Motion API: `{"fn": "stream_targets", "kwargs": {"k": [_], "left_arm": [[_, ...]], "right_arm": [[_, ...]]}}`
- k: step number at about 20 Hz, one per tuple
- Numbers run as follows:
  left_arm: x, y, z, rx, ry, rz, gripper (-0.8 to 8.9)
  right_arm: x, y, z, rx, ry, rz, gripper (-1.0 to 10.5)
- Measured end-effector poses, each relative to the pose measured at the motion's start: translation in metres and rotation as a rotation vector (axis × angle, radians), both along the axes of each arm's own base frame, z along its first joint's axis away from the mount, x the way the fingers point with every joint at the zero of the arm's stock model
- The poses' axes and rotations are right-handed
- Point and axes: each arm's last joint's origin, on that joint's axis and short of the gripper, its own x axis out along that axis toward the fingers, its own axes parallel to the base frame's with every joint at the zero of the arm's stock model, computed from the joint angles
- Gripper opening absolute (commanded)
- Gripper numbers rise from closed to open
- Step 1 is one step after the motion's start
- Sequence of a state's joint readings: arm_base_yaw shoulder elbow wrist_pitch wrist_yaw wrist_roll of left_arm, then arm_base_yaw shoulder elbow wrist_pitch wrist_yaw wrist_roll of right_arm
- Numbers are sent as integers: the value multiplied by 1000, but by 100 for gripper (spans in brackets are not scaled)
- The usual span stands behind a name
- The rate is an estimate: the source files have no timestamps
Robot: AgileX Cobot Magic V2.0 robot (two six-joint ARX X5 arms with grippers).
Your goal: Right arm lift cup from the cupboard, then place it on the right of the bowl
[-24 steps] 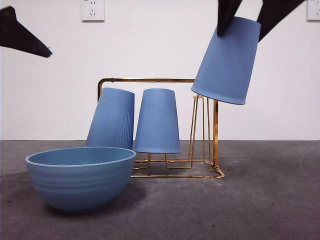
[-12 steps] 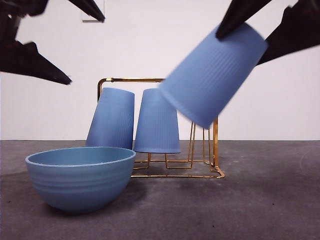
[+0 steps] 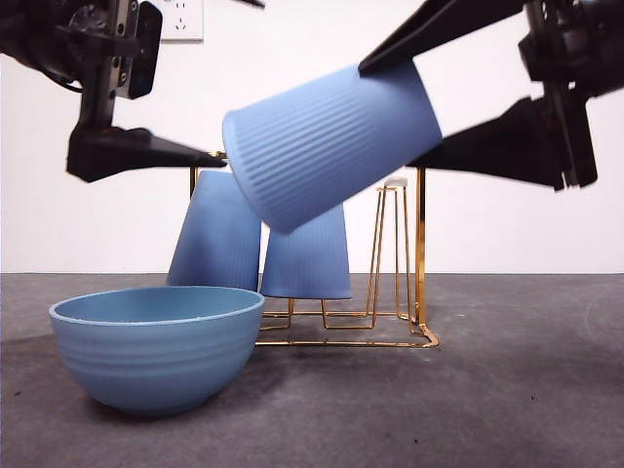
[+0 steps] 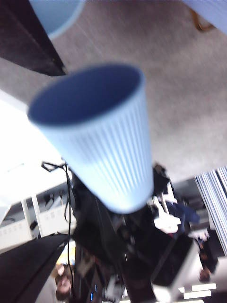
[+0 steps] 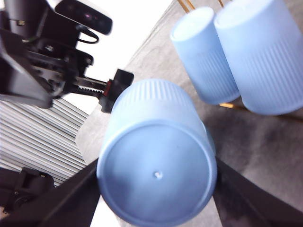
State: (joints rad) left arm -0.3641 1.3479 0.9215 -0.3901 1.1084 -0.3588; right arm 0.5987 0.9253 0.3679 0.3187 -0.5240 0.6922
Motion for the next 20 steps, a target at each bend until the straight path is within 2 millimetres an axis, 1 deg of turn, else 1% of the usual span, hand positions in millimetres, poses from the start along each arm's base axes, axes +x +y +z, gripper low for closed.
{"fn": "stream_targets", "kwargs": {"k": [3, 5, 9, 16, 17, 19, 20], "left_arm": [[2, -1, 3, -24, 8, 4, 529], [2, -1, 3, -26, 18, 9, 510], [3, -2, 5, -31, 29, 19, 373], [4, 0, 3, -10, 41, 45, 20], [4, 0, 3, -19, 38, 38, 5], [6, 1, 7, -43, 18, 21, 5], [5, 0, 7, -46, 21, 17, 5]], "right_arm": [[4, 9, -3, 39, 17, 17, 252], [6, 15, -3, 71, 7, 35, 252], [12, 25, -14, 74, 40, 48, 252], [16, 32, -16, 117, 25, 78, 252], [15, 33, -15, 123, 31, 93, 252], [13, 34, -16, 125, 45, 111, 262], [13, 34, -16, 125, 49, 119, 346]]}}
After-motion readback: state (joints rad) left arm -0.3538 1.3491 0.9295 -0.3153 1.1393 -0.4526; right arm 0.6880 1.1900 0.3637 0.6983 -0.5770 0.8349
